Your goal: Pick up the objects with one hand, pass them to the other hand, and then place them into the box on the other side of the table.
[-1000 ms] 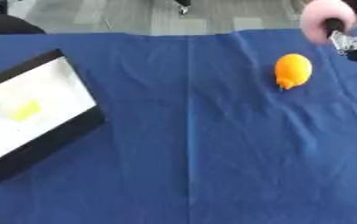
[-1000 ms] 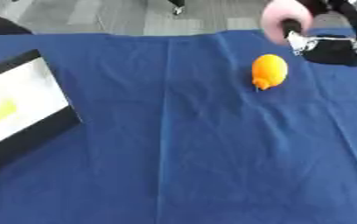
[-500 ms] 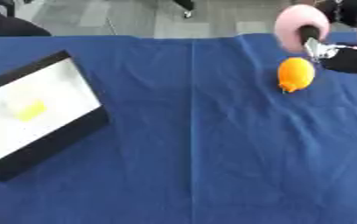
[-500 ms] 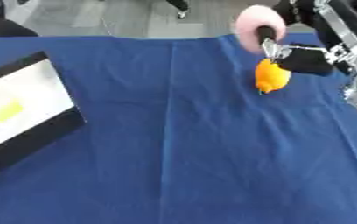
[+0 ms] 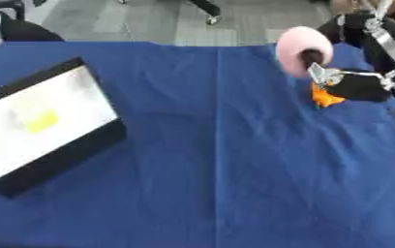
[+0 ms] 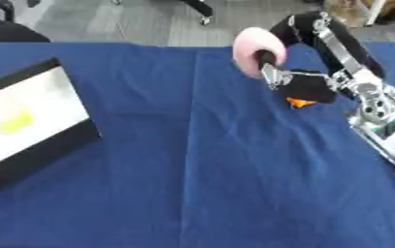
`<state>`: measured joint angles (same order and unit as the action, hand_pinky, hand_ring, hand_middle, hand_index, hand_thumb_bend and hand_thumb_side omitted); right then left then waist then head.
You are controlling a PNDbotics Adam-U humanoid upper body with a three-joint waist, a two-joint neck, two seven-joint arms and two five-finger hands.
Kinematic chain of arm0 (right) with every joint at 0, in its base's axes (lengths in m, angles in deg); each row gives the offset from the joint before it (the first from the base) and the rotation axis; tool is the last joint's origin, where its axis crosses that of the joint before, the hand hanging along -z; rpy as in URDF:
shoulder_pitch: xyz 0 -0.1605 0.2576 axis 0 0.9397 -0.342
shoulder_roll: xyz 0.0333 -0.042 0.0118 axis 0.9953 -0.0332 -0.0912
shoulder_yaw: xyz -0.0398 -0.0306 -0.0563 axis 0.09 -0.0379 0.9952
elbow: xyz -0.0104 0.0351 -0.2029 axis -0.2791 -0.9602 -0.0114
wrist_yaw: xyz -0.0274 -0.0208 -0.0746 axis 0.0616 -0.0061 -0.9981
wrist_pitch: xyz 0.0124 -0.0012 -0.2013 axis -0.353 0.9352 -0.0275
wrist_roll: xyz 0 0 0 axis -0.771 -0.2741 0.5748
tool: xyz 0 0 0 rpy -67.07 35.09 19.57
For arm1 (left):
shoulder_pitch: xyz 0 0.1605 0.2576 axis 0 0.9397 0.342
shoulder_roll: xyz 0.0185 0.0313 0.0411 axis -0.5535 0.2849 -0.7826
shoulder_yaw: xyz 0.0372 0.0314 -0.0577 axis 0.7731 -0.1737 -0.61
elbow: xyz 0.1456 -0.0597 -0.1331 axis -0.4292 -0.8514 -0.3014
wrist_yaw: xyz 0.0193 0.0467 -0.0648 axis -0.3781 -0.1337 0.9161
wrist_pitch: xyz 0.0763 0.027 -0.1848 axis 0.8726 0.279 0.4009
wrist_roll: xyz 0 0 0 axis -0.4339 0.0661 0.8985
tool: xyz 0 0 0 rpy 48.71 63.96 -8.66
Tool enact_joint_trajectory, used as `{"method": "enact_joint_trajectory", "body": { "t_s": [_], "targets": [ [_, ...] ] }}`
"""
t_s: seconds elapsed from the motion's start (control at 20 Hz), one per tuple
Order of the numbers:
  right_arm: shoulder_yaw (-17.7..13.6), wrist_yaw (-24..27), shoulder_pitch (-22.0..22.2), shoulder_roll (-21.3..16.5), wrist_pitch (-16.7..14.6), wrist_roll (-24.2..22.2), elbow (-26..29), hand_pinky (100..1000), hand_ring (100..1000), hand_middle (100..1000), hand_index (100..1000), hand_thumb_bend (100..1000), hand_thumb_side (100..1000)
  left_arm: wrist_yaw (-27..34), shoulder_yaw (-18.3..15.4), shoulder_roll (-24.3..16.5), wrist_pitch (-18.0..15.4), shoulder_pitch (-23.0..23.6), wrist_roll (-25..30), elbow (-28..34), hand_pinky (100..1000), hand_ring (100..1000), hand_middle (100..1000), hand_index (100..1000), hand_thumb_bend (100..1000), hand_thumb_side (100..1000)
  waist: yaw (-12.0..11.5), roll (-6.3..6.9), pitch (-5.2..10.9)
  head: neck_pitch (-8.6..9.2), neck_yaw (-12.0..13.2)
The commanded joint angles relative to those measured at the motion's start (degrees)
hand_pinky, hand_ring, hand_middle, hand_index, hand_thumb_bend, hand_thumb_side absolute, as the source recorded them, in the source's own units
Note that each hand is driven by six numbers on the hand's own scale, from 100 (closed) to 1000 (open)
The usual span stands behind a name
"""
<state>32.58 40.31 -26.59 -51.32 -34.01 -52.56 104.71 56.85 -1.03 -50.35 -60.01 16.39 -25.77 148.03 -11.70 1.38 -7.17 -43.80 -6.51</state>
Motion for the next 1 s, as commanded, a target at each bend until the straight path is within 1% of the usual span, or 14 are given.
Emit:
{"method": "enact_joint_trajectory", "body": {
  "t_s": [0.05,0.15,0.25,0.4,0.45,0.55,0.6,0.85,0.9,1.0],
  "targets": [
    [1.4,0.3,-2.8,1.0,0.6,1.5,0.8,677,553,427,591,100,100,-0.3,1.5,-3.8,1.2,-2.6,1.4,0.7,758,710,744,818,100,447,0.2,-0.31,1.99,-0.32,0.5],
    [3.2,0.5,-4.5,2.4,1.9,3.0,0.8,675,553,428,591,100,100,-0.8,3.9,-4.4,2.7,-4.0,3.0,0.7,764,720,752,831,100,435,0.3,-0.22,1.96,-0.32,0.7],
    [4.6,0.4,-5.7,3.2,3.3,4.1,0.8,673,553,429,592,100,100,-1.4,6.6,-4.4,4.4,-5.1,4.6,0.7,769,729,758,839,100,454,0.2,-0.1,1.92,-0.32,0.5],
    [6.3,0.2,-6.8,4.1,4.4,5.2,0.8,670,553,429,592,100,100,-2.4,11.1,-3.7,7.1,-7.1,7.4,0.7,777,742,769,849,100,480,0.0,0.02,1.9,-0.32,0.0],
    [6.7,0.3,-7.0,4.3,4.7,5.6,0.8,670,553,429,592,100,100,-2.8,12.6,-3.4,8.1,-7.8,8.3,0.7,782,749,775,858,100,514,-0.1,0.1,1.89,-0.32,-0.2],
    [7.6,0.2,-7.6,4.7,5.1,5.9,0.8,670,553,430,592,100,100,-3.5,15.6,-2.7,9.9,-9.1,10.1,0.7,785,753,780,862,100,546,-0.4,0.25,1.87,-0.32,-0.5],
    [7.9,0.2,-7.9,4.9,5.1,5.9,0.8,671,553,430,592,100,100,-3.9,17.1,-2.2,10.9,-9.8,11.1,0.7,788,759,787,868,100,579,-0.5,0.3,1.88,-0.32,-0.7],
    [8.6,0.5,-9.4,5.5,5.0,6.0,0.8,670,553,430,592,100,100,-6.8,24.2,1.0,15.2,-14.2,15.4,0.7,803,777,808,886,100,621,-1.5,0.53,1.99,-0.32,-1.8],
    [8.7,0.6,-9.6,5.7,4.9,6.2,0.8,670,553,430,592,100,100,-7.6,25.5,1.5,16.0,-14.8,16.3,0.7,811,786,818,893,100,649,-1.7,0.6,2.0,-0.32,-1.9],
    [8.9,0.6,-9.9,6.0,4.8,6.8,0.8,669,553,430,592,100,100,-9.1,27.8,2.4,17.6,-15.8,17.9,0.7,816,792,827,903,100,675,-2.0,0.73,2.01,-0.32,-2.1]
  ]
}}
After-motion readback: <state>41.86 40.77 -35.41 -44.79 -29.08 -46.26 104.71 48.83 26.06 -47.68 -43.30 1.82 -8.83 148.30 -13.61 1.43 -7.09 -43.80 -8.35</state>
